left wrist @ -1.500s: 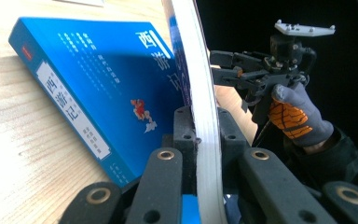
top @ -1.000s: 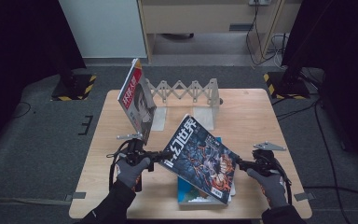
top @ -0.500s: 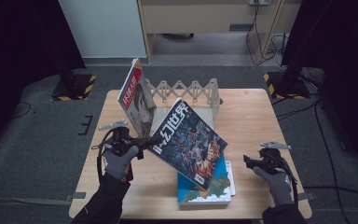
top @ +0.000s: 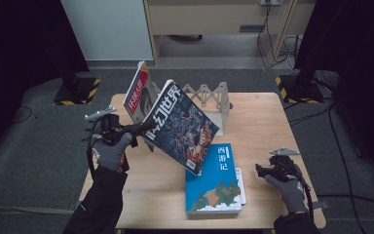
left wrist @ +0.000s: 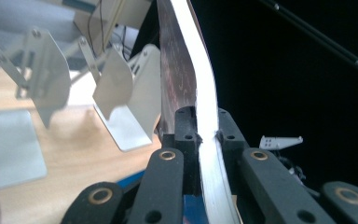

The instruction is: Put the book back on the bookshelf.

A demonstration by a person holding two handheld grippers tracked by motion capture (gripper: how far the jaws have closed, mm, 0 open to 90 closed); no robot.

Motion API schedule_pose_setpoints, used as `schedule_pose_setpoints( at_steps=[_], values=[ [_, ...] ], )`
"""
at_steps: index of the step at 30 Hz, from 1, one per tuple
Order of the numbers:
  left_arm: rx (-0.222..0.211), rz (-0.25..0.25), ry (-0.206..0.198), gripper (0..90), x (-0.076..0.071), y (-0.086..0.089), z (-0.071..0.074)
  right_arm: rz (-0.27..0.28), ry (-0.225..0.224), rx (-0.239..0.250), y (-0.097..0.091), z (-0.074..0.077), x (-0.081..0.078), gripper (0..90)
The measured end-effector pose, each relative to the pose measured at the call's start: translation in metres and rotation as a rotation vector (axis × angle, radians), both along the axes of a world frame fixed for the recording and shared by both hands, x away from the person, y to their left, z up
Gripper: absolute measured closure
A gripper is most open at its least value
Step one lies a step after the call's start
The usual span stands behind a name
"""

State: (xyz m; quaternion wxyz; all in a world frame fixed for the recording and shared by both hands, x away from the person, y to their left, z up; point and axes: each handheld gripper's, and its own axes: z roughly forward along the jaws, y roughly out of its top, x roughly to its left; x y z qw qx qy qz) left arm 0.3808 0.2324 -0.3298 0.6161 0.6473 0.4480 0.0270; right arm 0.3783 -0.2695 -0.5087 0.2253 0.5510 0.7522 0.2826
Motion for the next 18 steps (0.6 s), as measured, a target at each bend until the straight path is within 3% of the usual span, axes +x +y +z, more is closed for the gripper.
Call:
schedule_pose_setpoints(
  at_steps=[9,18],
  values=[
    [0.005,0.063,-0.064,82.1,-0.010,0.025,0.037,0.001,0.012,-0.015,0.000,-0.002,0.001,19.1],
    [0.046,0.129,-0.097,82.1,-0.010,0.040,0.058,0.001,0.020,-0.019,0.000,-0.004,0.001,18.8]
  ],
)
